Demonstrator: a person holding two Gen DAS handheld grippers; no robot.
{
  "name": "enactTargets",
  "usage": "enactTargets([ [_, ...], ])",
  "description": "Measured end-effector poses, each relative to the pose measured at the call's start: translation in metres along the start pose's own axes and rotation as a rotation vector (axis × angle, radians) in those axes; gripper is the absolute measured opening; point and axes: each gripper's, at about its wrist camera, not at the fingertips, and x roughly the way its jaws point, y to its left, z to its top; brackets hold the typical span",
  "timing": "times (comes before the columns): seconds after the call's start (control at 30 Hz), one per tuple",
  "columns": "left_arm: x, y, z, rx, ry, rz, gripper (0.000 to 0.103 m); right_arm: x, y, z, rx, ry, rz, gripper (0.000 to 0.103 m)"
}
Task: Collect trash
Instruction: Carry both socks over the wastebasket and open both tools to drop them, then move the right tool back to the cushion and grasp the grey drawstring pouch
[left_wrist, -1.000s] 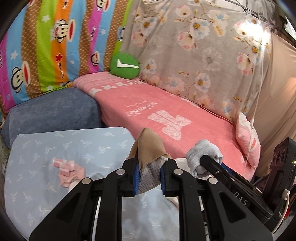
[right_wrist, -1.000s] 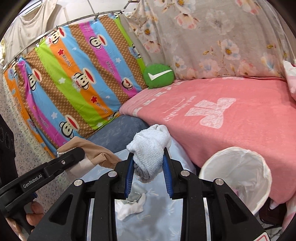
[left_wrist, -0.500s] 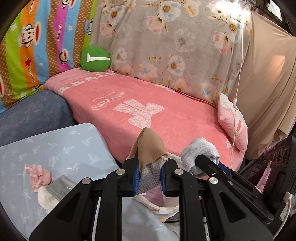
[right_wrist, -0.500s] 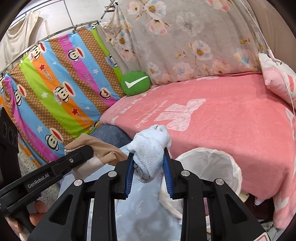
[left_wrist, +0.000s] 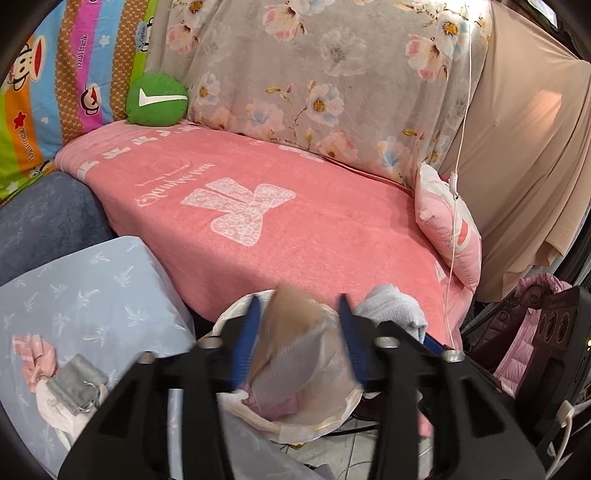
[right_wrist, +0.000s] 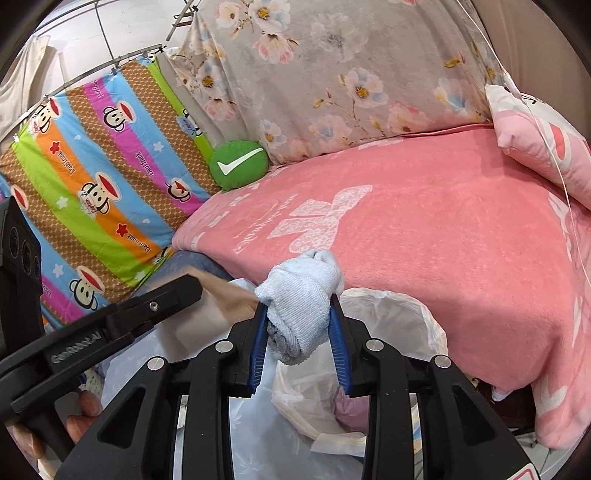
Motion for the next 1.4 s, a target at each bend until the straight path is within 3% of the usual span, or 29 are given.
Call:
enactTargets([
  [0.1, 0.0, -0.002, 0.001, 0.013, -0.013, 0.008, 0.06, 0.002, 0.0, -0.001, -0.002, -0.006, -0.014, 0.041],
  [0.3, 0.002, 0.004, 0.0, -0.002, -0.001, 0.046, 0.061, 0.003, 0.005, -0.001, -0.001, -0.009, -0.01, 0.048],
  [0.8, -0.018, 0.025, -0.008, -0.046, -0.014, 0.095, 0.061, -0.001, 0.031, -0.009, -0.031, 0.008, 0.02, 0.05],
  [1.4, -0.057, 0.087, -0.038, -0.167, -0.029, 0.196, 0.07, 0.006, 0.09, -0.049, -0.11, 0.086, 0.096, 0.05],
])
